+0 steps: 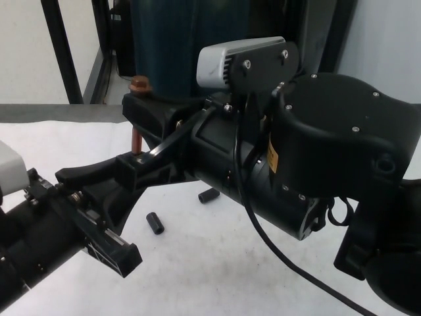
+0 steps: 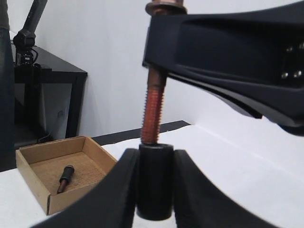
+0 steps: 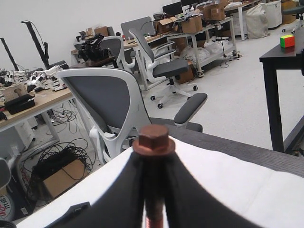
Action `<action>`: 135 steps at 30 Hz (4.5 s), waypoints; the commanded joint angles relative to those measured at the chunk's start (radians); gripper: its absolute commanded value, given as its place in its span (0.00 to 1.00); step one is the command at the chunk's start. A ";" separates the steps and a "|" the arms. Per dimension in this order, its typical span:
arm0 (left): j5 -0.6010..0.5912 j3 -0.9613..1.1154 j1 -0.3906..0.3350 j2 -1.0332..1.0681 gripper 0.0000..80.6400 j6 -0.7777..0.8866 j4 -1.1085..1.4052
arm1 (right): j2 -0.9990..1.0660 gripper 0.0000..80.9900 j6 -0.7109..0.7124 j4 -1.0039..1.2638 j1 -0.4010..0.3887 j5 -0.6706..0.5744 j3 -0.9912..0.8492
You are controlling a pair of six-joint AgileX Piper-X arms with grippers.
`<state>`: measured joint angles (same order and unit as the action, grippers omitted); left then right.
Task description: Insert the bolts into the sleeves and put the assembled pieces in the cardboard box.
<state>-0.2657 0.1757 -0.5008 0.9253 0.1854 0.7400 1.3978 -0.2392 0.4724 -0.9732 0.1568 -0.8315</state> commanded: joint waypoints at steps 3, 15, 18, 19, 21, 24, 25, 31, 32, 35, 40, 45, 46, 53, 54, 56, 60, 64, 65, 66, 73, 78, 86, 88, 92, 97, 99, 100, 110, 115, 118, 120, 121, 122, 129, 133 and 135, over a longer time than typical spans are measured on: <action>-0.005 0.002 0.002 -0.013 0.01 -0.038 0.028 | -0.014 0.00 -0.001 0.019 -0.002 -0.006 -0.005; 0.018 0.002 0.018 -0.013 0.01 -0.089 0.025 | -0.014 0.00 0.010 0.019 -0.002 -0.006 -0.005; 0.018 0.002 0.052 -0.013 0.01 -0.087 0.016 | -0.014 0.00 0.016 0.019 -0.002 -0.006 -0.005; 0.018 0.002 0.064 -0.013 0.01 -0.083 0.015 | -0.014 0.00 0.016 0.019 -0.002 -0.006 -0.005; 0.014 0.002 0.086 -0.013 0.01 -0.051 0.012 | -0.014 0.00 0.016 0.019 -0.002 -0.006 -0.005; 0.009 0.002 0.097 -0.013 0.01 -0.028 0.012 | -0.014 0.00 0.016 0.019 -0.004 -0.006 -0.005; 0.009 0.002 0.097 -0.013 0.01 -0.028 0.012 | -0.014 0.00 0.016 0.019 -0.004 -0.006 -0.005; -0.062 0.002 0.093 -0.013 0.01 -0.020 0.012 | -0.014 0.00 0.016 0.019 -0.004 -0.006 -0.005; -0.063 0.002 0.091 -0.013 0.01 -0.004 0.012 | -0.014 0.00 0.016 0.019 -0.004 -0.006 -0.005; -0.077 0.002 0.092 -0.013 0.01 0.025 0.012 | -0.014 0.00 0.019 0.024 -0.004 -0.006 -0.005; -0.081 0.002 0.091 -0.013 0.01 0.036 0.012 | -0.014 0.00 0.067 0.043 -0.004 -0.006 -0.005; -0.128 0.002 0.091 -0.013 0.01 0.062 0.012 | -0.014 0.00 0.064 0.043 -0.004 -0.006 -0.005; -0.128 0.002 0.091 -0.013 0.01 0.062 0.012 | -0.014 0.00 0.064 0.043 -0.004 -0.006 -0.005; -0.149 0.002 0.084 -0.013 0.01 0.073 0.028 | -0.014 0.00 0.060 0.043 -0.004 -0.006 -0.005; -0.149 0.002 0.080 -0.013 0.01 0.073 0.028 | -0.014 0.00 0.060 0.041 -0.004 -0.006 -0.005; -0.149 0.002 0.074 -0.013 0.01 0.073 0.036 | -0.014 0.00 0.056 0.041 -0.004 -0.006 -0.005; -0.149 0.002 0.070 -0.013 0.01 0.069 0.036 | -0.014 0.00 0.003 0.022 -0.004 -0.006 -0.004; -0.149 0.002 0.070 -0.013 0.01 0.068 0.050 | -0.014 0.00 -0.008 0.016 -0.012 -0.006 0.007; -0.149 0.002 0.070 -0.013 0.01 0.068 0.050 | -0.014 0.00 -0.008 0.015 -0.014 -0.006 0.009; -0.149 0.002 0.070 -0.013 0.01 0.068 0.050 | -0.014 0.00 -0.008 0.011 -0.016 -0.006 0.008; -0.149 0.002 0.070 -0.013 0.01 0.047 0.050 | -0.014 0.00 -0.015 0.011 -0.042 -0.006 0.008; -0.149 0.002 0.070 -0.013 0.01 0.027 0.050 | -0.014 0.00 -0.083 -0.051 -0.071 -0.006 0.008; -0.149 0.002 0.070 -0.039 0.01 0.005 0.050 | -0.014 0.00 -0.130 -0.101 -0.085 -0.008 0.008; -0.149 0.002 0.070 -0.039 0.01 0.005 0.050 | -0.014 0.00 -0.145 -0.101 -0.089 -0.014 0.008; -0.149 0.002 0.070 -0.039 0.01 0.005 0.050 | -0.014 0.00 -0.152 -0.101 -0.095 -0.013 0.008; -0.149 0.002 0.070 -0.039 0.01 0.005 0.050 | -0.014 0.00 -0.188 -0.101 -0.095 -0.013 0.008; -0.149 0.002 0.070 -0.039 0.01 0.005 0.050 | -0.014 0.00 -0.188 -0.101 -0.095 -0.013 0.008; -0.149 0.002 0.070 -0.039 0.01 0.005 0.050 | -0.014 0.00 -0.188 -0.101 -0.095 -0.013 0.008; -0.149 0.002 0.070 -0.039 0.01 0.005 0.050 | -0.014 0.25 -0.157 -0.101 -0.095 -0.013 0.008; -0.175 -0.003 0.070 -0.042 0.01 0.007 0.050 | -0.014 0.56 -0.108 -0.106 -0.095 -0.024 0.008; -0.178 -0.003 0.070 -0.042 0.01 0.004 0.050 | -0.014 0.59 -0.071 -0.109 -0.093 -0.024 0.008; -0.178 -0.003 0.070 -0.042 0.01 -0.004 0.050 | -0.014 0.59 -0.069 -0.109 -0.093 -0.024 0.008; -0.178 -0.003 0.070 -0.042 0.01 -0.009 0.050 | -0.014 0.59 -0.069 -0.111 -0.093 -0.024 0.008; -0.178 -0.003 0.070 -0.042 0.01 -0.013 0.050 | -0.014 0.59 -0.069 -0.118 -0.093 -0.024 0.008; -0.143 -0.003 0.070 -0.042 0.01 -0.037 0.050 | -0.014 0.59 -0.067 -0.177 -0.093 -0.033 0.008; -0.143 -0.003 0.070 -0.042 0.01 -0.037 0.055 | -0.014 0.62 -0.067 -0.193 -0.093 -0.035 0.008; -0.147 -0.003 0.070 -0.048 0.01 -0.037 0.068 | -0.014 0.71 -0.059 -0.224 -0.093 -0.035 0.008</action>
<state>-0.4066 0.1567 -0.4264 0.8937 0.1719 0.7346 1.3867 -0.3057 0.3059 -1.0564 0.1578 -0.8230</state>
